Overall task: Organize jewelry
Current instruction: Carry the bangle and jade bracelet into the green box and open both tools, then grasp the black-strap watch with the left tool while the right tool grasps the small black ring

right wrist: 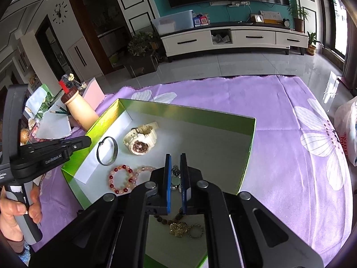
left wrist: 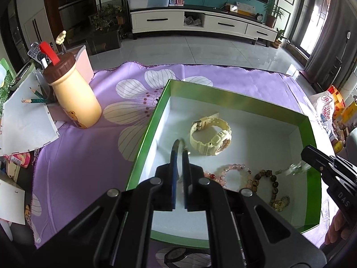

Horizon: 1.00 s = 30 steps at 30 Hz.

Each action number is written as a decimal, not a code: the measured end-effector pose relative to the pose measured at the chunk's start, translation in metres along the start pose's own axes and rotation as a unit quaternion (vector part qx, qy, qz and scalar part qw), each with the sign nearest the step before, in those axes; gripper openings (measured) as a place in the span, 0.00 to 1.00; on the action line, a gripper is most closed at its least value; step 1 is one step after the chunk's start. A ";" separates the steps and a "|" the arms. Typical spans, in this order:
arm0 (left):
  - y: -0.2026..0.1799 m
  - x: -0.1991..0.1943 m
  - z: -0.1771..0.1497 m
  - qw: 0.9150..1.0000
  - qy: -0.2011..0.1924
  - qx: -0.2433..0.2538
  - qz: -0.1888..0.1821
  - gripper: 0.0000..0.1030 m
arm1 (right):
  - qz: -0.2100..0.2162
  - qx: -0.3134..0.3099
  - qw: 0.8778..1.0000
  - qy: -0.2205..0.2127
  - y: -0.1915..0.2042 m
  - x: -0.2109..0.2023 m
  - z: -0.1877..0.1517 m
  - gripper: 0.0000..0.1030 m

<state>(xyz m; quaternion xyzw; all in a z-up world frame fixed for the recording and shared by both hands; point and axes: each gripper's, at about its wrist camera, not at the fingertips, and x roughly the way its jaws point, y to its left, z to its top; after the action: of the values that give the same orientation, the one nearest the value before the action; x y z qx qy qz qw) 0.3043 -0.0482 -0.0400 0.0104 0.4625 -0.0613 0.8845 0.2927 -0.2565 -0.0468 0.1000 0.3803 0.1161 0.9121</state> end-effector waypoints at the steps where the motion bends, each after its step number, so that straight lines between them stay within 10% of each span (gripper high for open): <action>1: 0.000 0.000 -0.001 1.000 0.000 0.000 -0.002 0.04 | -0.005 -0.002 1.000 0.001 0.000 0.002 0.001 0.07; 17: 0.005 -0.043 -0.027 0.999 -0.037 -0.015 -0.029 0.73 | 0.011 0.005 1.000 -0.027 0.000 -0.035 -0.024 0.32; 30: 0.030 -0.082 -0.124 0.999 -0.025 -0.027 -0.033 0.87 | 0.034 -0.045 0.998 -0.024 0.021 -0.103 -0.114 0.33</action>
<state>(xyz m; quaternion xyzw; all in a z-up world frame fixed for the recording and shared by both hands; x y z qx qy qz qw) 0.1608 -0.0008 -0.0448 -0.0304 0.4415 -0.0778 0.8934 0.1382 -0.2554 -0.0507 0.0746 0.3491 0.1620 0.9199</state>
